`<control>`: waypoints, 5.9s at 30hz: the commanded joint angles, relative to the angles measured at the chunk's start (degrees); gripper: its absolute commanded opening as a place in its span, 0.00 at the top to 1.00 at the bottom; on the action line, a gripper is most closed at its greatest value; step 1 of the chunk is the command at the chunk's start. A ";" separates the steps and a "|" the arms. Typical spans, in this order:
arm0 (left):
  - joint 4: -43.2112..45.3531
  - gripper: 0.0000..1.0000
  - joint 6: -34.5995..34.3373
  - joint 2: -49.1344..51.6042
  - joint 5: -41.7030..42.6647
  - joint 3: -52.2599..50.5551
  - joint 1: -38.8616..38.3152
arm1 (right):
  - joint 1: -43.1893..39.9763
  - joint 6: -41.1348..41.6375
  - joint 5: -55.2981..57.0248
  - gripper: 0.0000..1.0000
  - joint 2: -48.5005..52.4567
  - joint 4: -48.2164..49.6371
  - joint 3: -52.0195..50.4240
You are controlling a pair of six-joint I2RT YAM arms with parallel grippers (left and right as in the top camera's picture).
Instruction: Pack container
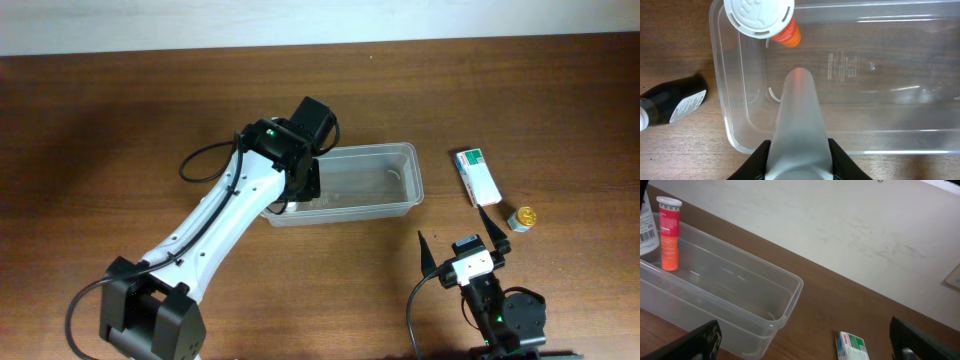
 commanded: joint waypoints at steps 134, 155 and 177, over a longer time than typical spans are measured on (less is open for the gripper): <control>4.28 0.54 3.17 6.05 -1.88 -2.93 3.23 | -0.44 0.50 0.33 0.02 -0.37 -0.42 -0.26; 0.33 0.29 5.20 -3.32 -0.37 3.28 3.76 | -0.44 0.50 0.33 0.02 -0.37 -0.42 -0.26; -15.45 0.01 29.83 -10.97 3.15 3.48 24.13 | -0.44 0.50 0.33 0.02 -0.37 -0.42 -0.26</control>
